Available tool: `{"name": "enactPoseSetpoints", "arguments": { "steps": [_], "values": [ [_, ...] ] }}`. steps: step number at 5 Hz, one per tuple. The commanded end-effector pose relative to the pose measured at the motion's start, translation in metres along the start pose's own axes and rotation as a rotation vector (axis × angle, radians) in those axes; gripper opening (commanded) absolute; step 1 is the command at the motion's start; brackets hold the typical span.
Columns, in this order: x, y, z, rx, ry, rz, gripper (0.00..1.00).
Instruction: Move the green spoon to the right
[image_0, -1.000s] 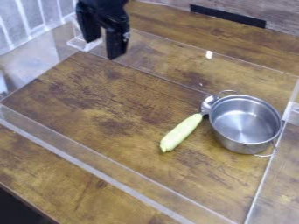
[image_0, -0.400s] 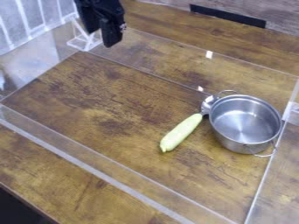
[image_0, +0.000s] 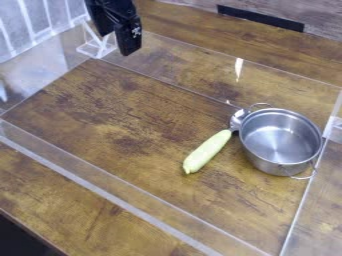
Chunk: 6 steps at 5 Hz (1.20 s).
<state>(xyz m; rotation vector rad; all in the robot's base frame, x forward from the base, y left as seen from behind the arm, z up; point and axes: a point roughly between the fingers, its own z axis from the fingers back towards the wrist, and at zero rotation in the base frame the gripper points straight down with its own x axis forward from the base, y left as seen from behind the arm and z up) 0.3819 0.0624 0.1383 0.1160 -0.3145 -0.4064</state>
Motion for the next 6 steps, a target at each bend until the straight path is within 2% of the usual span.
{"name": "enactPoseSetpoints", "arguments": {
  "steps": [1, 2, 3, 4, 6],
  "values": [
    [-0.001, 0.02, 0.003, 0.034, -0.051, 0.011, 1.0],
    [-0.004, 0.031, -0.005, 0.04, -0.064, 0.023, 1.0],
    [0.001, 0.039, 0.003, 0.062, -0.062, 0.076, 1.0],
    [0.005, 0.047, 0.008, 0.071, -0.061, 0.126, 1.0],
    [-0.002, 0.04, 0.001, 0.073, -0.066, 0.156, 1.0]
  ]
}}
